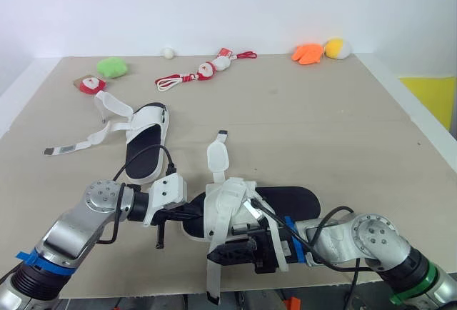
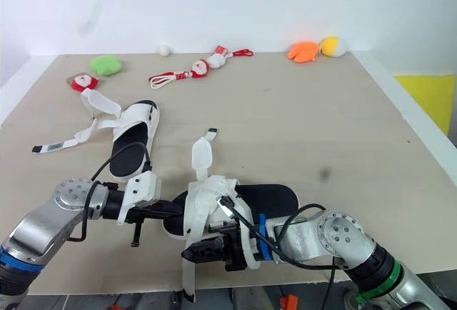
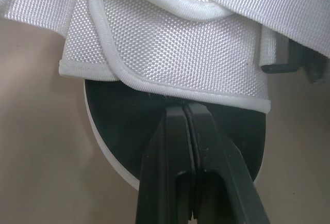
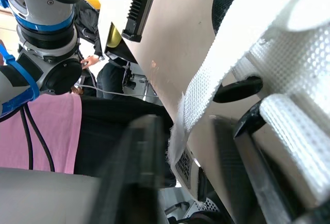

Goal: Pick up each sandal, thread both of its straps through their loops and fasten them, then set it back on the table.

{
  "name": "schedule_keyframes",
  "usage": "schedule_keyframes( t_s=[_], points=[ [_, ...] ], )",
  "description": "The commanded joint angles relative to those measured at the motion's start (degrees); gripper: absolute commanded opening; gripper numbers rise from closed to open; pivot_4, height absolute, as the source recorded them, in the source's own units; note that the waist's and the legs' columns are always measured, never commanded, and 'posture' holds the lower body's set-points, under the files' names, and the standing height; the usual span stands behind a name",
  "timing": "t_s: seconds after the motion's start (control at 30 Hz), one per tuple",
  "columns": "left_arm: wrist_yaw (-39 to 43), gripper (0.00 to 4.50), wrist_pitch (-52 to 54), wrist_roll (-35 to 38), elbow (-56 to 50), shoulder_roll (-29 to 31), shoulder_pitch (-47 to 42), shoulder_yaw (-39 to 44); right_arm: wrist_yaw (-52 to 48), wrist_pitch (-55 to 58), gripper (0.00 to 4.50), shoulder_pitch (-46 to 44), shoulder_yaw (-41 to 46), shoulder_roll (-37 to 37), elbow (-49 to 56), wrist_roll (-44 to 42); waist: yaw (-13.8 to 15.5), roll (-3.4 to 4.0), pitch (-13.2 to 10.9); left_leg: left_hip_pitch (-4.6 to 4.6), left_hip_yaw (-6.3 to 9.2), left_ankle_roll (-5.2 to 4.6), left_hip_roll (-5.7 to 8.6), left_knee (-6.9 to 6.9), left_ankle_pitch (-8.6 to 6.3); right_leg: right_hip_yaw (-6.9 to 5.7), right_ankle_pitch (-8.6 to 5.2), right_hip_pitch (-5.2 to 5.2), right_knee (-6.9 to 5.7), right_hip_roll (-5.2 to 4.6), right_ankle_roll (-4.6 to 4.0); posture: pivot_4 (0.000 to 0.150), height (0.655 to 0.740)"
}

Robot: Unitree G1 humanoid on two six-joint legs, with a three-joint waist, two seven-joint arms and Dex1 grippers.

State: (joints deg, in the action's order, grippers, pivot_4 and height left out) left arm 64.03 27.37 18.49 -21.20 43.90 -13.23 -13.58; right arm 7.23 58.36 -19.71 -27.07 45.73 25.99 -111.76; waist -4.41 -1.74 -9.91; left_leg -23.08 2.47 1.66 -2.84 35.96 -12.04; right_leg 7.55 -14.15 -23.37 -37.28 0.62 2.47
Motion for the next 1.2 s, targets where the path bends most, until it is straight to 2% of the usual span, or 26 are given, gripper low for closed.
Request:
schedule_keyframes(
  t_s=[0.03,0.17,0.3,0.43,0.73,1.03,1.2],
  points=[
    [0.3,0.00,1.0,-1.7,2.4,0.6,1.1,-2.4,-4.3,1.6,0.05,-0.9,0.8,2.8,3.1,-1.2,0.0,0.00,0.0,-0.01,0.00,0.00,0.00,0.00,0.00,0.00,0.00,0.00,0.00,-0.01,0.00,0.150,0.7400],
    [0.2,0.00,0.7,-1.8,3.2,0.2,0.4,-2.6,-10.2,3.1,0.05,-3.2,1.7,5.7,2.7,-1.2,0.0,0.01,0.0,-0.02,0.00,0.00,0.00,0.02,0.00,0.00,-0.01,0.00,0.00,-0.01,0.00,0.150,0.7400],
    [0.4,0.00,0.0,-2.2,4.7,-0.3,-0.5,-2.8,-17.5,5.8,0.05,-9.7,4.7,6.3,-1.9,-1.2,0.1,0.05,0.0,0.00,0.00,0.00,0.01,0.09,0.00,-0.01,0.02,0.01,0.00,0.00,0.00,0.150,0.7400],
    [0.4,0.00,-0.8,-2.5,5.8,-0.9,-1.3,-3.4,-18.1,10.2,0.05,-18.6,5.9,4.6,-13.0,-1.2,0.1,0.06,0.0,-0.06,-0.02,0.00,0.03,0.30,0.00,0.01,0.06,0.06,0.00,-0.02,-0.01,0.150,0.7400],
    [0.2,0.00,-2.2,-3.1,7.3,-1.7,-1.9,-3.9,-21.3,19.4,0.05,-29.7,7.4,-0.6,-28.7,-1.2,0.4,0.11,0.0,-0.19,0.02,0.00,0.08,0.38,0.01,0.00,0.15,0.04,0.00,-0.05,0.11,0.150,0.7400],
    [-0.3,0.00,-2.9,-3.7,7.8,-2.4,-1.8,-3.8,-22.3,26.5,0.05,-36.3,6.9,-0.9,-36.8,0.2,0.4,0.15,0.0,-0.23,0.03,-0.01,0.11,0.43,0.01,0.00,0.16,0.04,0.01,-0.08,0.12,0.150,0.7400],
    [-0.7,0.00,-3.0,-3.9,7.7,-2.6,-1.7,-3.6,-26.1,30.6,0.05,-39.1,8.6,-0.8,-37.7,7.0,0.4,0.16,0.0,-0.24,0.03,-0.01,0.12,0.44,0.01,0.01,0.16,0.03,0.01,-0.08,0.13,0.150,0.7400]
  ],
)
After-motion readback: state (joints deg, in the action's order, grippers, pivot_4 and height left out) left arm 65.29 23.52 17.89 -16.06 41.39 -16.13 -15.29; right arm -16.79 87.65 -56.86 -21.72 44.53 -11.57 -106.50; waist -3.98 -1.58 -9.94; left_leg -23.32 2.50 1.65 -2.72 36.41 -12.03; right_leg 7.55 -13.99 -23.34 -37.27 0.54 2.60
